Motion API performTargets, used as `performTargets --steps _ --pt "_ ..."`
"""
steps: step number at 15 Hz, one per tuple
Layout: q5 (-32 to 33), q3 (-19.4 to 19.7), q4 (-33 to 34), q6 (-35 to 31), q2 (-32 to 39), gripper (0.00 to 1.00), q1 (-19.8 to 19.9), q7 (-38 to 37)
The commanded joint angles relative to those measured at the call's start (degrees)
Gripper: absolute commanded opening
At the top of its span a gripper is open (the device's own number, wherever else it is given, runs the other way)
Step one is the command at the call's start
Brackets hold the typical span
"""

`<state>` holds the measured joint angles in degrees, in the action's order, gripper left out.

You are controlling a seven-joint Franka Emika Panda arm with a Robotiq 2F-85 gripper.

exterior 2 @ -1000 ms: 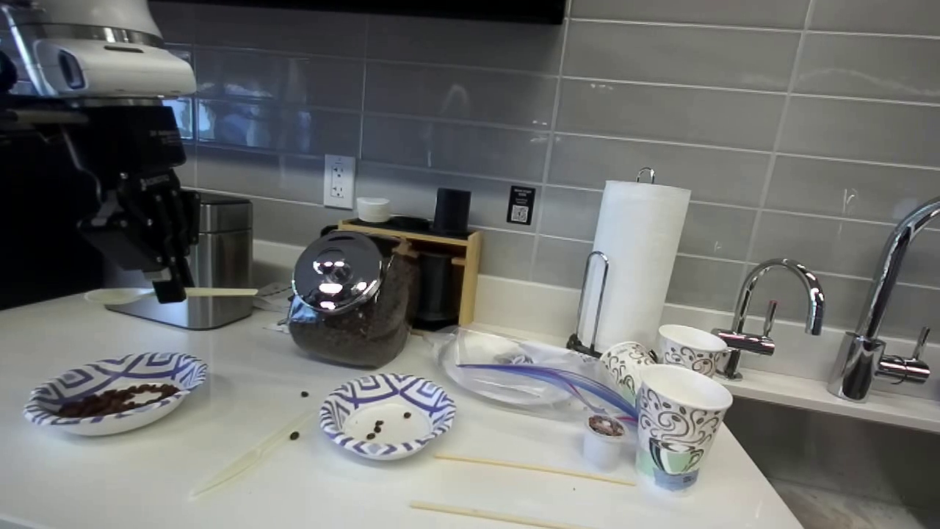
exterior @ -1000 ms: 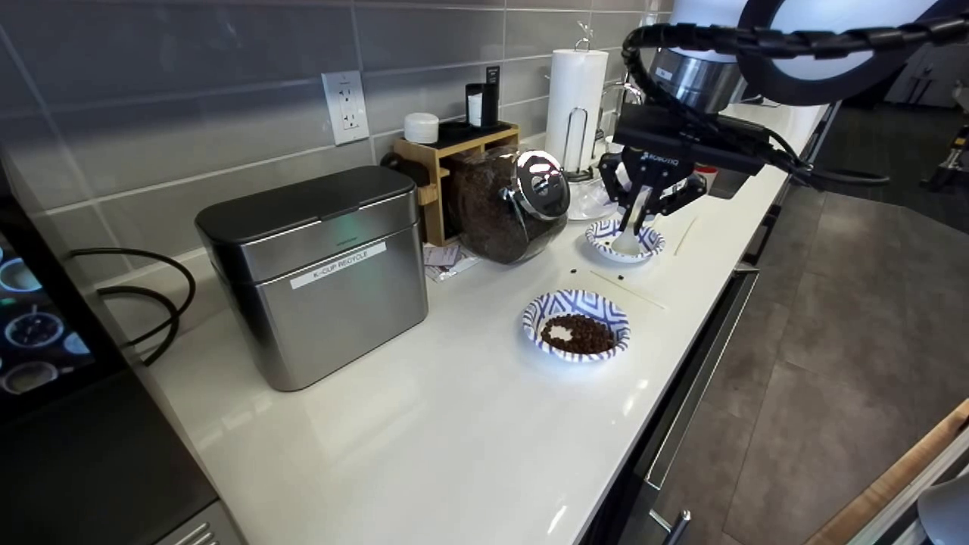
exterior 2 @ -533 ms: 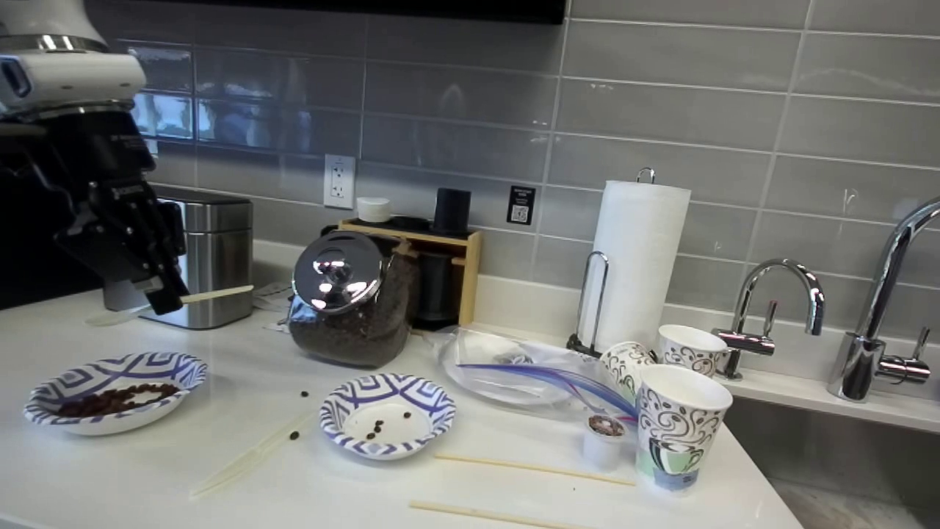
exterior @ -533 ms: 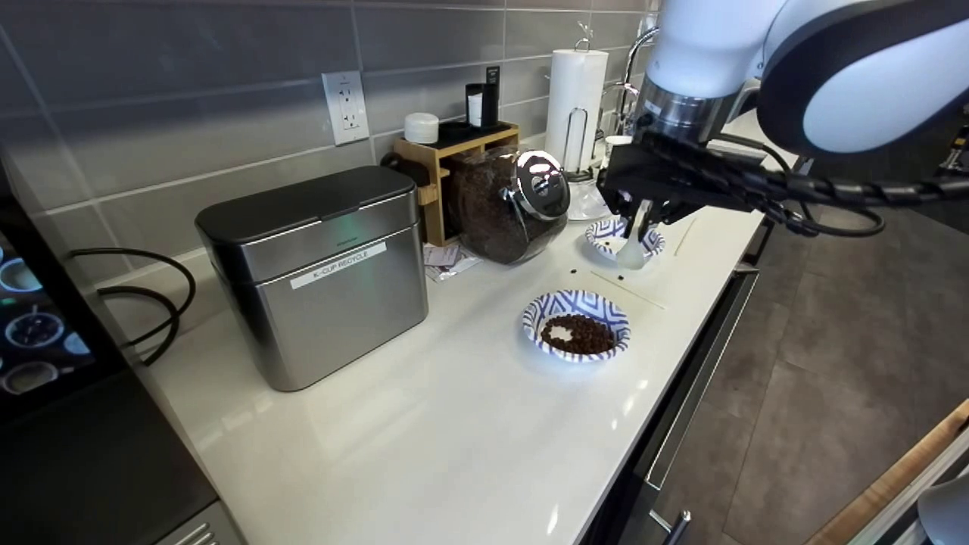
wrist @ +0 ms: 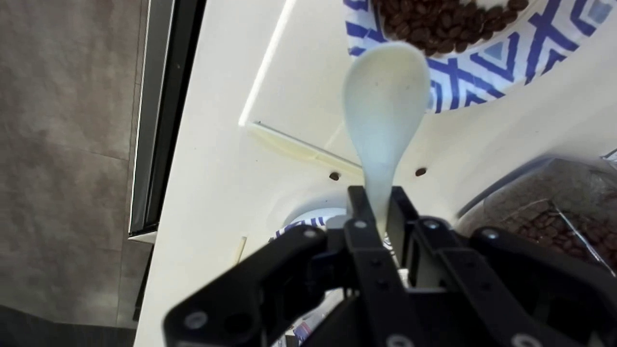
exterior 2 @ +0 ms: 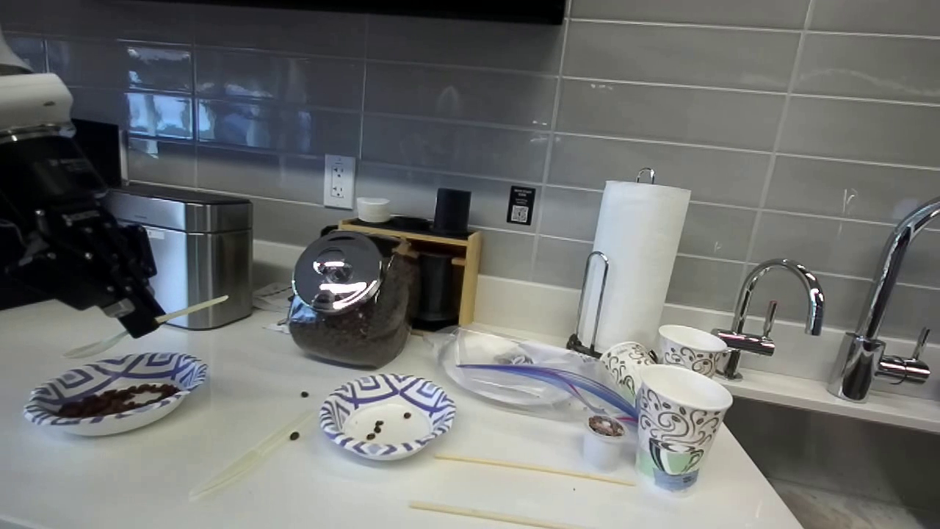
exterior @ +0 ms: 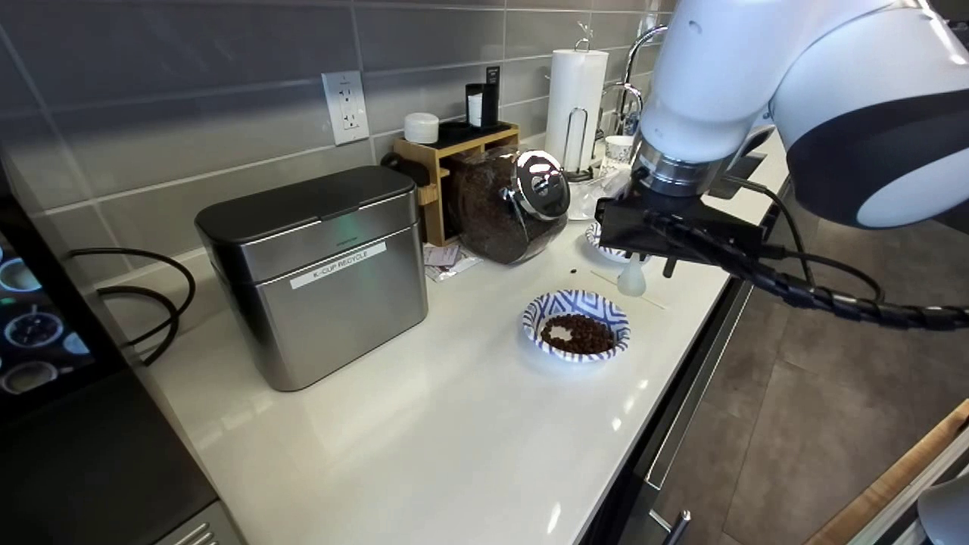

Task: Transfer a spoonful of contents from the left bowl into the right bowl

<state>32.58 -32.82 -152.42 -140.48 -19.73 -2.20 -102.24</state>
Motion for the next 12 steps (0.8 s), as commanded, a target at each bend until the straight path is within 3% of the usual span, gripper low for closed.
performTargets --steps 1,7,12 --pt "7.2 -1.6 0.5 -0.4 2.8 0.03 0.4 -9.4" --pt "20.8 -1.0 2.9 2.4 9.0 0.03 -1.5 -21.3" --pt "28.8 1.8 6.2 7.1 15.4 0.03 -6.0 -28.5"
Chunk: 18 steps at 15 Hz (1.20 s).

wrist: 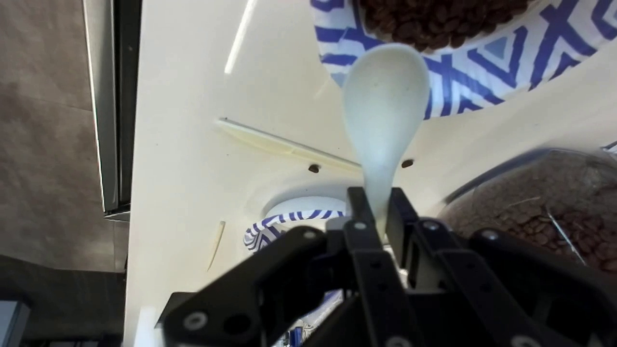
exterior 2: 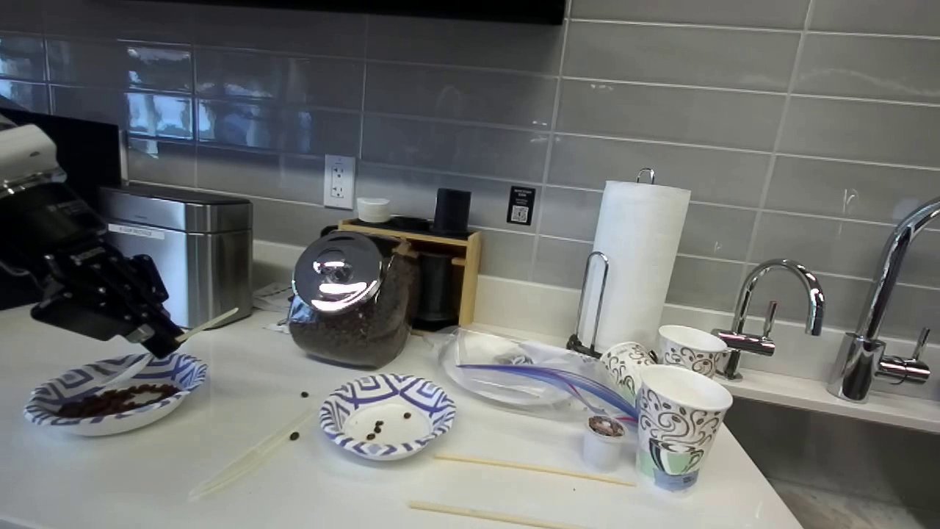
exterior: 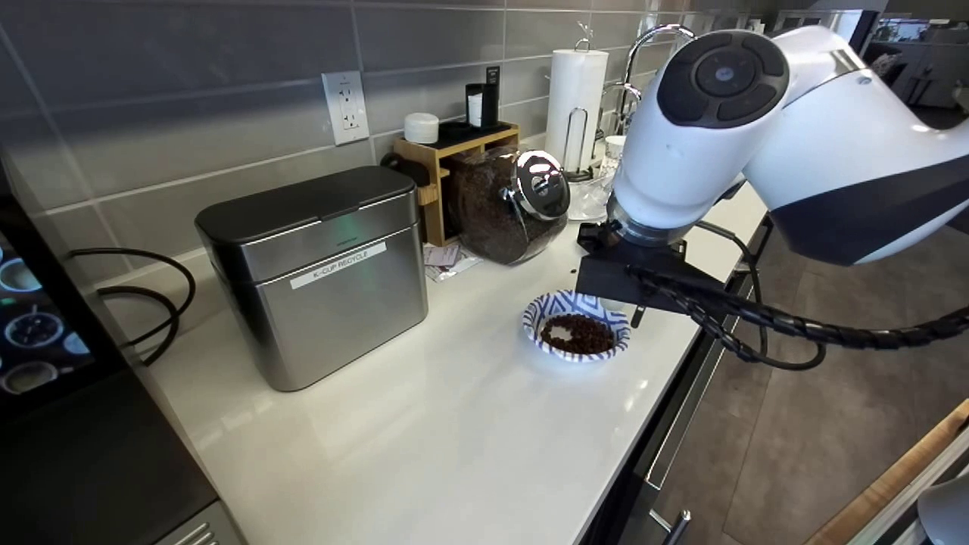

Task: Transfer a spoonful of contents from the left bowl into the right bowl

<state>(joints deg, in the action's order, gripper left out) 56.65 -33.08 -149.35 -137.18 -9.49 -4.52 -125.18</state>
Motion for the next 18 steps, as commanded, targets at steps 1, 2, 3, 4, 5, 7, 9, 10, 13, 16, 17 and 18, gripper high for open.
performTargets --steps 1,2,3,4,5,7,9,10,13,16,17,18 --pt "5.8 2.7 4.0 5.2 6.4 0.03 -4.8 -6.7" --pt "6.6 3.5 4.9 6.5 7.8 0.03 -6.1 -7.7" --pt "7.4 4.2 5.7 7.6 8.9 0.03 -7.3 -8.6" --pt "8.0 5.0 6.7 8.8 10.2 0.03 -8.6 -9.2" --pt "8.6 5.6 7.5 9.8 11.3 0.03 -9.7 -9.7" --pt "9.6 6.6 9.2 11.7 13.6 0.03 -11.7 -10.6" --pt "10.0 7.6 10.5 12.6 15.6 0.03 -13.4 -10.8" --pt "10.2 8.0 11.1 13.1 16.3 0.03 -14.1 -10.9" --pt "10.8 9.1 12.5 13.8 18.3 0.03 -15.7 -11.1" --pt "11.1 9.9 13.2 14.8 19.3 0.03 -16.8 -11.3" --pt "11.1 10.1 13.5 15.3 19.6 0.03 -17.1 -11.6" --pt "11.1 10.3 13.8 15.8 19.9 0.03 -17.4 -11.8"
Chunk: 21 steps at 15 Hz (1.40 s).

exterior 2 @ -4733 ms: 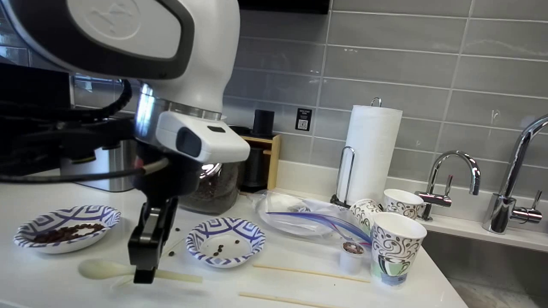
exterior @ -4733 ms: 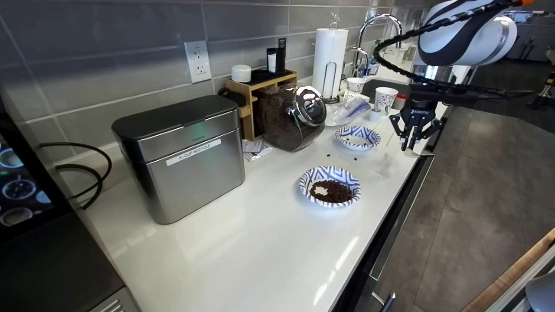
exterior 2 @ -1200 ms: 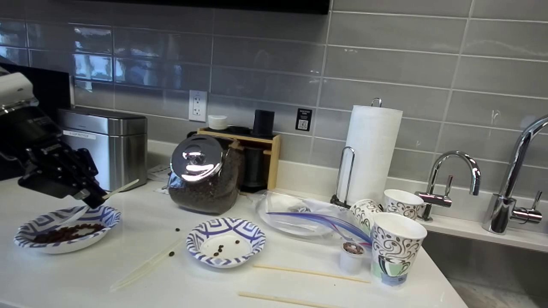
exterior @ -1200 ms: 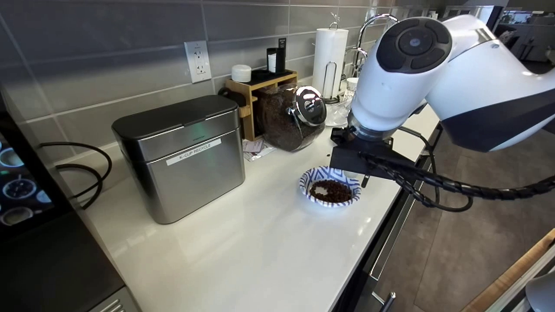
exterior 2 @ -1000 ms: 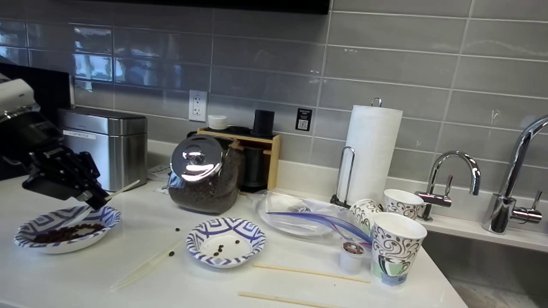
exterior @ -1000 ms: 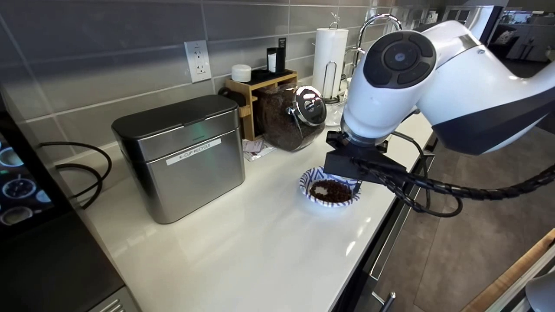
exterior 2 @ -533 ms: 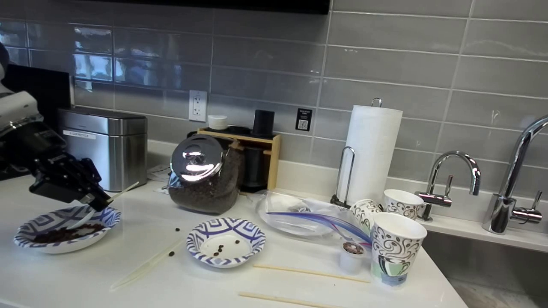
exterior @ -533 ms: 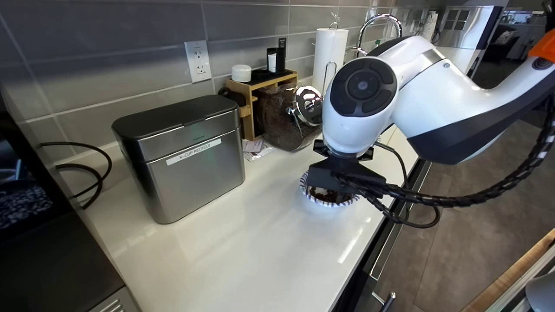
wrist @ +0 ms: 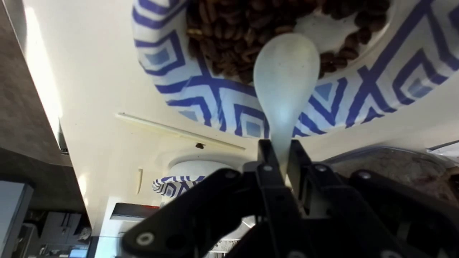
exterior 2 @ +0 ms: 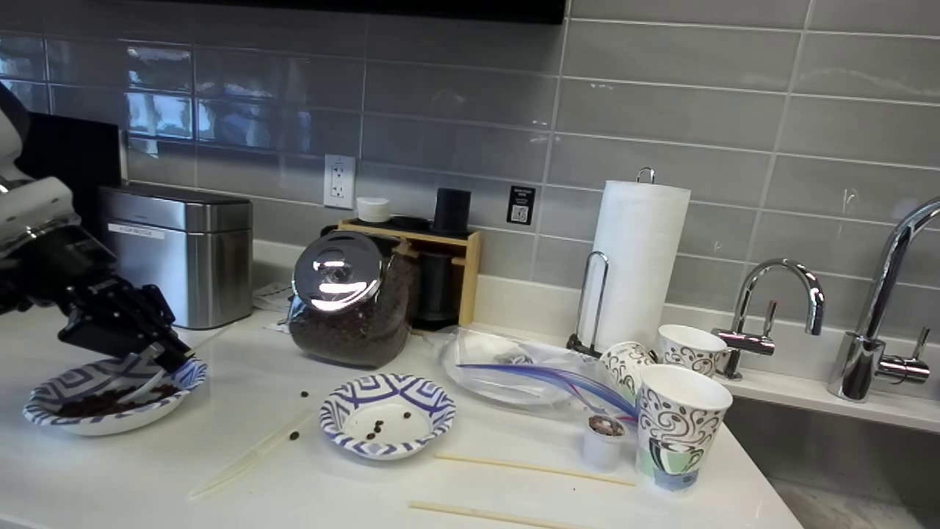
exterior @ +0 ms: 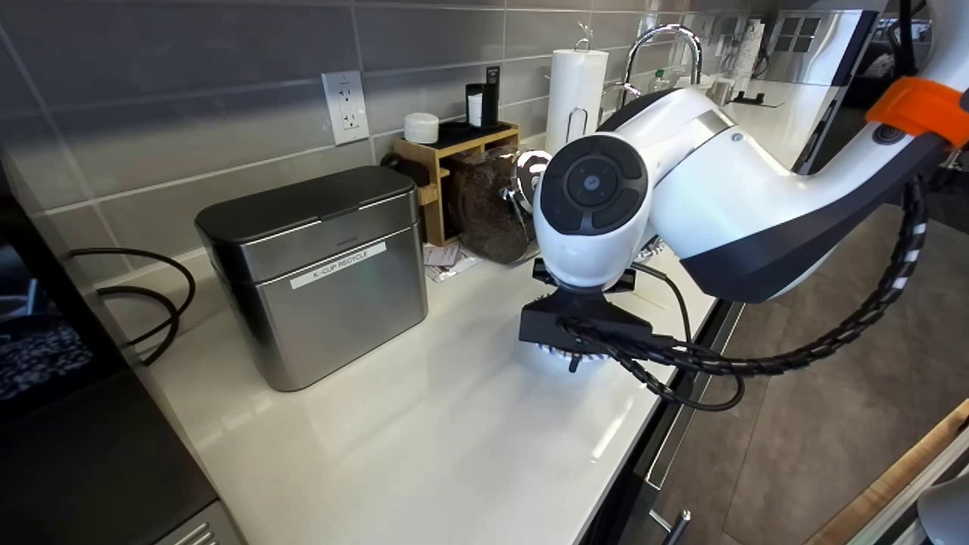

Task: Transfer a spoonful of contents from the left bowl into the right bowl

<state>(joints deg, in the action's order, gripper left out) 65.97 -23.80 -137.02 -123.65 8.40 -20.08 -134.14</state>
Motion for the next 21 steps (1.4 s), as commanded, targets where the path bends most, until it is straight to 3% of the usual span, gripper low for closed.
performTargets --steps 1,6,21 --pt "1.9 1.1 1.7 2.9 2.4 0.03 -2.2 -3.1" --pt "2.0 1.1 2.9 4.1 4.1 0.03 -3.4 -3.0" --pt "-2.4 3.2 2.9 -8.2 4.9 0.03 -1.2 1.7"
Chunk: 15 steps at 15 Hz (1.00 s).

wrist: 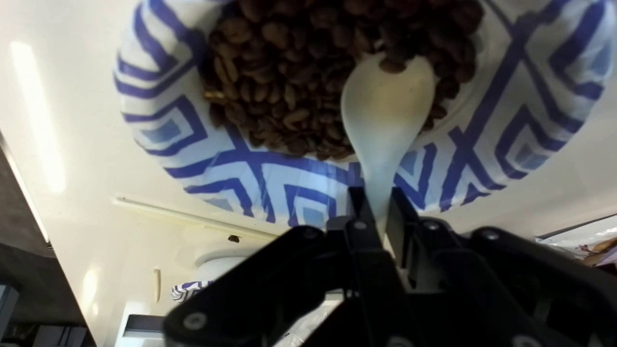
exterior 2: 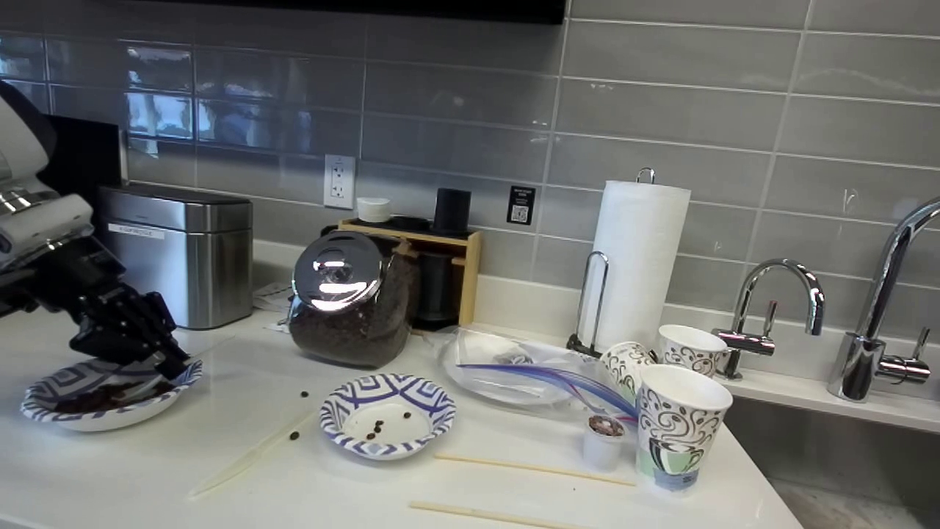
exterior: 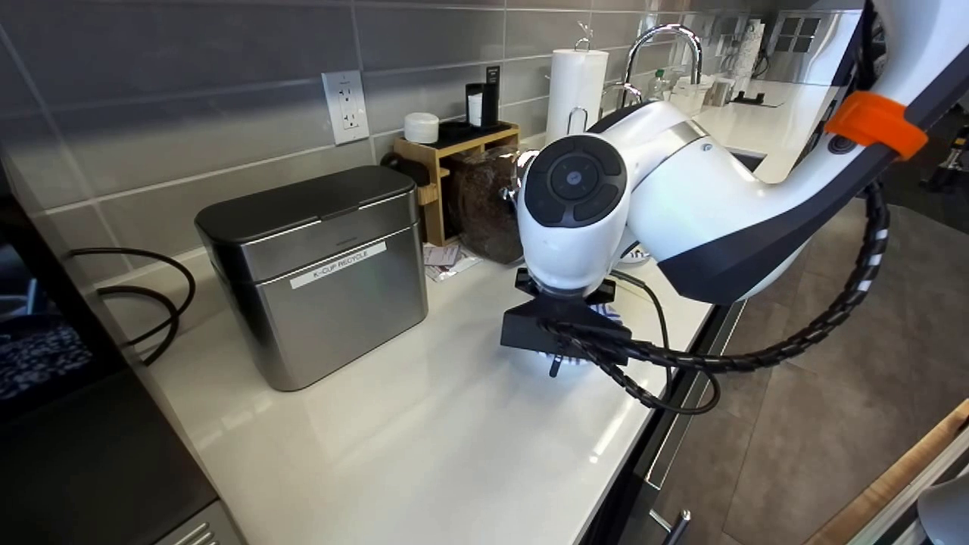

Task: Transfer a spoonful of contents from the left bowl into the right bowl

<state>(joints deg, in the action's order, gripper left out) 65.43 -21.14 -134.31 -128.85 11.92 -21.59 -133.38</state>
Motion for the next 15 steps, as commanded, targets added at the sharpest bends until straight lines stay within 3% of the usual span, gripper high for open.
performTargets --steps 1,15 --pt "-2.3 0.6 0.2 -3.1 1.3 0.03 0.2 1.3" --pt "-5.0 -0.1 -0.8 -3.5 -0.7 0.03 -0.8 9.2"
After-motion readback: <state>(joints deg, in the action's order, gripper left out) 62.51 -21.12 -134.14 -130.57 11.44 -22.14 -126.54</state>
